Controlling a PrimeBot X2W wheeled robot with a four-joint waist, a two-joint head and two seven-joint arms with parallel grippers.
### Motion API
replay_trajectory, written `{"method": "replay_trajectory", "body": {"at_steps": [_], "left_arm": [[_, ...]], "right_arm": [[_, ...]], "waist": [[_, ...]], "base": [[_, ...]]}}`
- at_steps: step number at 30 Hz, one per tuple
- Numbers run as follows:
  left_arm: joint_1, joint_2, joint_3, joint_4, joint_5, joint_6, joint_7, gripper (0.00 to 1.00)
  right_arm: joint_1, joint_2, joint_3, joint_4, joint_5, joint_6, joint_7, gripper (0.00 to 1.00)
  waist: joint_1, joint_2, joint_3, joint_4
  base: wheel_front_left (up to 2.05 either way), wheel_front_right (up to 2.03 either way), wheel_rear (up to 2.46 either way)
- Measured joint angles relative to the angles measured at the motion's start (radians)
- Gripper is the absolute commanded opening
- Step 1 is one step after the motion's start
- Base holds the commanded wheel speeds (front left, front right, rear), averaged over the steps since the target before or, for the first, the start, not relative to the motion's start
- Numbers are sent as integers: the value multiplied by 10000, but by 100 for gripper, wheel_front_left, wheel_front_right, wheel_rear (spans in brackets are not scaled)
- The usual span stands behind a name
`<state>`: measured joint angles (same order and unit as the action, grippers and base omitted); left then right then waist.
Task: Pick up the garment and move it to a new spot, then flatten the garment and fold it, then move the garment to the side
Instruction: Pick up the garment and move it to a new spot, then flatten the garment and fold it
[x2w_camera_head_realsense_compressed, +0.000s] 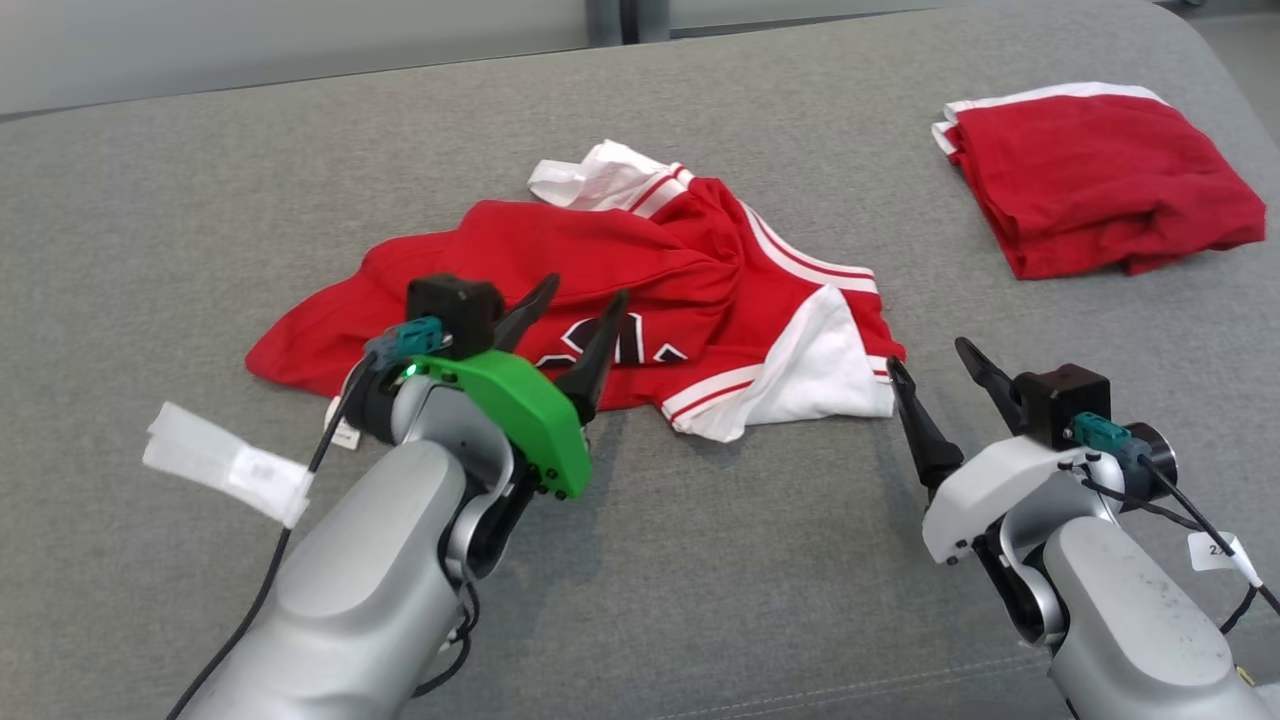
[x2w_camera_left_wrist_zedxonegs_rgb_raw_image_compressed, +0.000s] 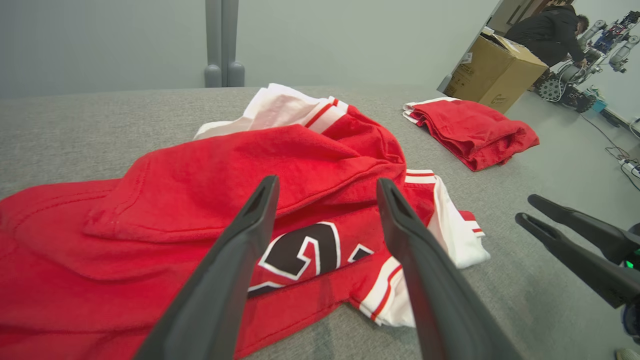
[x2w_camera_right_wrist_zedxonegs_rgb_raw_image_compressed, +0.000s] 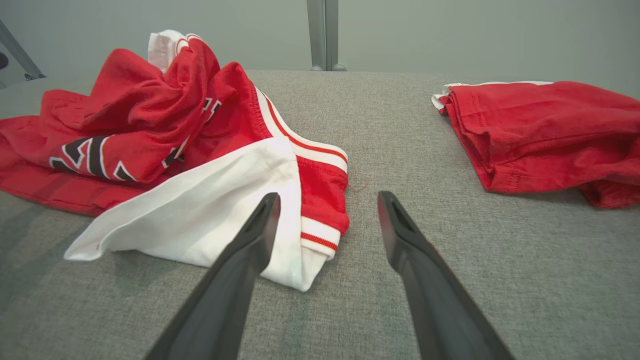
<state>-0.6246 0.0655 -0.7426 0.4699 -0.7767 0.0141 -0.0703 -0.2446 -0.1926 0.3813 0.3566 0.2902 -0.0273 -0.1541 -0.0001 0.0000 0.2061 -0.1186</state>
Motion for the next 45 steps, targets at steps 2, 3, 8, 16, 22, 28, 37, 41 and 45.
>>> {"method": "replay_trajectory", "body": {"at_steps": [2,3,8,16,22,28,37,41,45], "left_arm": [[295,222,40,61,2,150,-117,100],[430,320,52,79,2,192,-190,100],[910,481,104,67,-2,295,-472,100],[1231,573,286,-67,0,305,-968,100],[1590,882,433,-130,-6,313,-1172,100],[1838,1172,688,-217,-52,343,-1283,100],[2034,1488,1024,-387,-125,435,-1407,100],[2149,1490,1020,-579,-125,456,-1419,100],[2150,1517,999,-658,-123,477,-1419,100]], "right_arm": [[-159,-50,-10,232,0,10,198,100],[-251,-90,-10,320,-2,13,280,100],[-605,-326,-167,704,2,82,602,100],[-606,-443,-351,1342,138,82,867,100],[-655,-382,-414,1641,209,82,943,100],[-909,-366,-441,1937,213,82,1022,100],[-1056,-384,-614,2134,284,71,1009,100],[-1056,-362,-600,2251,334,73,1012,100],[-1048,-345,-656,2372,545,77,1030,100]], "waist": [[0,0,-32,277],[0,0,-46,416],[0,0,-90,1118],[0,0,-100,2238],[0,0,-56,2815],[0,0,6,3181],[0,0,19,2974],[0,0,21,2809],[0,0,57,2682]], "base": [[0,0,0],[0,0,0],[0,0,0],[0,0,0],[0,0,0],[0,0,0],[0,0,0],[0,0,0],[0,0,0]]}}
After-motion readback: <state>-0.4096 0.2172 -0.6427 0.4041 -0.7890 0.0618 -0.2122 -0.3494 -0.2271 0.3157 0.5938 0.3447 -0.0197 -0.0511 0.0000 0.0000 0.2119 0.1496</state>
